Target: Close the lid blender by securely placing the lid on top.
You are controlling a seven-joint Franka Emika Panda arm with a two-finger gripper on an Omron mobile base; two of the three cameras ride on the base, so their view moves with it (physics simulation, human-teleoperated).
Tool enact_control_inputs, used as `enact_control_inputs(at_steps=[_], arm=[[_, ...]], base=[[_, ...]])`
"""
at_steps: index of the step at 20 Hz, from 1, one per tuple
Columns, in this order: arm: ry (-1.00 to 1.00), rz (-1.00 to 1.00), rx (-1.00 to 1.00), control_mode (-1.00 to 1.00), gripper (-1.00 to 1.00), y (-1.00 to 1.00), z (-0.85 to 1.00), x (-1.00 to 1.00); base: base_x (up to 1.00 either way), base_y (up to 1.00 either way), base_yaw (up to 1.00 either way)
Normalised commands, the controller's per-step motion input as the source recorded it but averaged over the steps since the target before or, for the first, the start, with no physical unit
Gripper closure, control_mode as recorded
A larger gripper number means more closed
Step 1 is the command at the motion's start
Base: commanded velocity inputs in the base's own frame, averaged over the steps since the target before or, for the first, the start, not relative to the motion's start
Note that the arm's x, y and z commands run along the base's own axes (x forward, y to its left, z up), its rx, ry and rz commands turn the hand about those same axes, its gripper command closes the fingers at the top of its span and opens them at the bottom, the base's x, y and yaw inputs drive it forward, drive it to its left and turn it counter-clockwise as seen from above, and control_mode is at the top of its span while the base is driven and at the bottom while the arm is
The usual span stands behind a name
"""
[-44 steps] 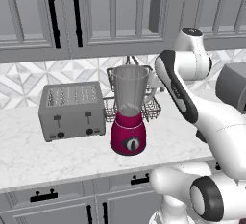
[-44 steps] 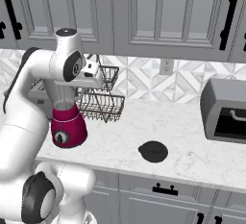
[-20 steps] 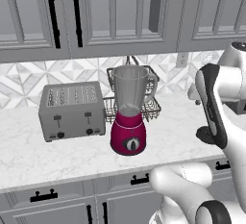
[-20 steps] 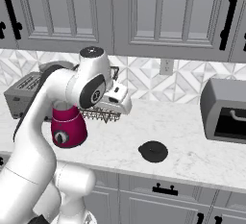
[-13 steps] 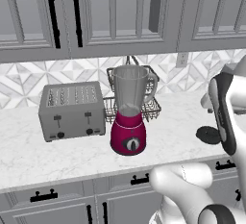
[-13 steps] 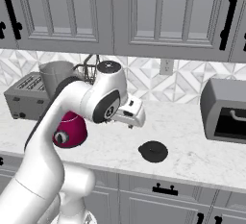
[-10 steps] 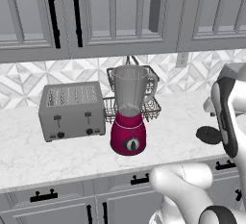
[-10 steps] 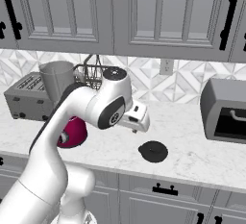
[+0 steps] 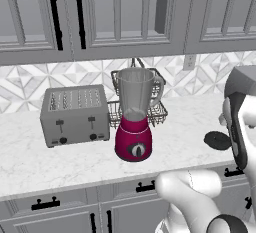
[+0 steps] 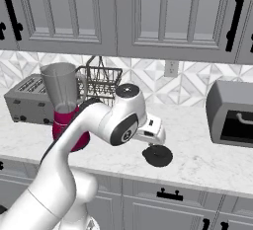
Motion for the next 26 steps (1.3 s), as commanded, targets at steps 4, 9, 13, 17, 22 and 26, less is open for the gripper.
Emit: enact_control_inputs(at_steps=[4, 9, 13, 17, 22, 26], arm=[[0.00, 0.00, -0.04, -1.00, -1.00, -0.44, -0.34, 0.09], [0.00, 0.00, 0.00, -1.00, -1.00, -0.33, -0.29, 0.24], [0.00, 0.00, 0.00, -1.00, -1.00, -0.10, -0.27, 0.25], [0.00, 0.00, 0.00, -1.00, -1.00, -0.01, -0.22, 0.22], [0.00, 0.00, 0.00, -1.00, -1.00, 0.02, -0.19, 0.21], [0.00, 0.00, 0.00, -1.00, -1.00, 0.01, -0.24, 0.20]], base=[[0.00, 0.00, 0.00], [0.00, 0.00, 0.00], [0.00, 0.00, 0.00], [0.00, 0.00, 0.00], [0.00, 0.00, 0.00], [0.00, 0.00, 0.00]])
